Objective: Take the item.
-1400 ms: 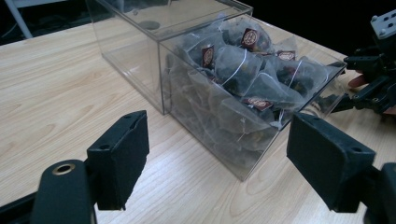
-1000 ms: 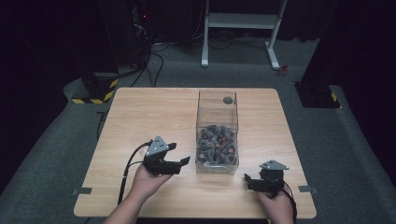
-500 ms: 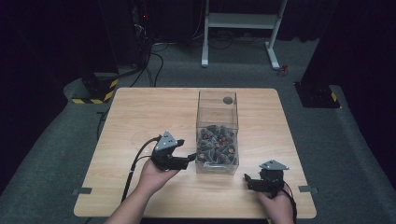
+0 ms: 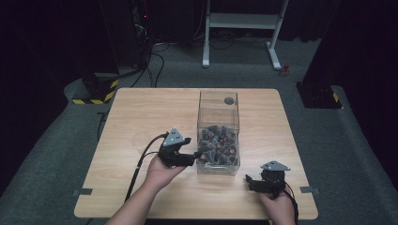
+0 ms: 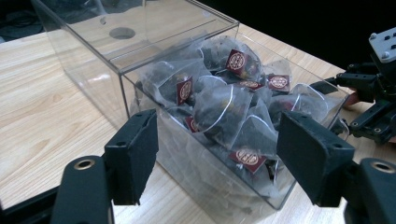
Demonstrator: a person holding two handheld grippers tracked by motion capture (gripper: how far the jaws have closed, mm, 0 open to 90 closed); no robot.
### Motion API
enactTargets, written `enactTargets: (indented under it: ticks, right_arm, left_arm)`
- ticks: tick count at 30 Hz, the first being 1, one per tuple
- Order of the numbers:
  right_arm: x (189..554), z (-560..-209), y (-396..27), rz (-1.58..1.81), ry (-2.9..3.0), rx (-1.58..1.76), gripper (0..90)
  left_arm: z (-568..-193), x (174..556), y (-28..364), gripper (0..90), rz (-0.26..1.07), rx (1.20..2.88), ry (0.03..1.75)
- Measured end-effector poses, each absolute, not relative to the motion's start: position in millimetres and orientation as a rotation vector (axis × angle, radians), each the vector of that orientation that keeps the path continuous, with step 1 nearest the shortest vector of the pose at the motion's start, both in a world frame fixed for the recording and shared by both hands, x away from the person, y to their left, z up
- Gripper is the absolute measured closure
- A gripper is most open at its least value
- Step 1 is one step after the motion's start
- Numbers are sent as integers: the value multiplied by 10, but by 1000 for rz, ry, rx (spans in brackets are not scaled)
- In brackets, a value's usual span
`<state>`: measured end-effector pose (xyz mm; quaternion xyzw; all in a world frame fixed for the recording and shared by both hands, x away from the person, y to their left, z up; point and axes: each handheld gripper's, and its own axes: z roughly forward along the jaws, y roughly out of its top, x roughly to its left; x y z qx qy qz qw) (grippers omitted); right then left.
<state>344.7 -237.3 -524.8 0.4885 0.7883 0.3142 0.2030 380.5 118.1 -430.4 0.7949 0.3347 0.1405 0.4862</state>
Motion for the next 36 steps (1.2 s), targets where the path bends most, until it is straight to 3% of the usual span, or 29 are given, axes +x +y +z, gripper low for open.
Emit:
enactTargets:
  ticks: [19, 36]
  right_arm:
    - [3445, -5247, -2371, 879, 2203, 1365, 84]
    - [3443, -5247, -2368, 882, 2204, 1366, 84]
  left_arm:
    - [-4336, 3974, 1022, 410, 317, 1935, 783]
    - [-4359, 4030, 935, 715, 342, 1933, 782]
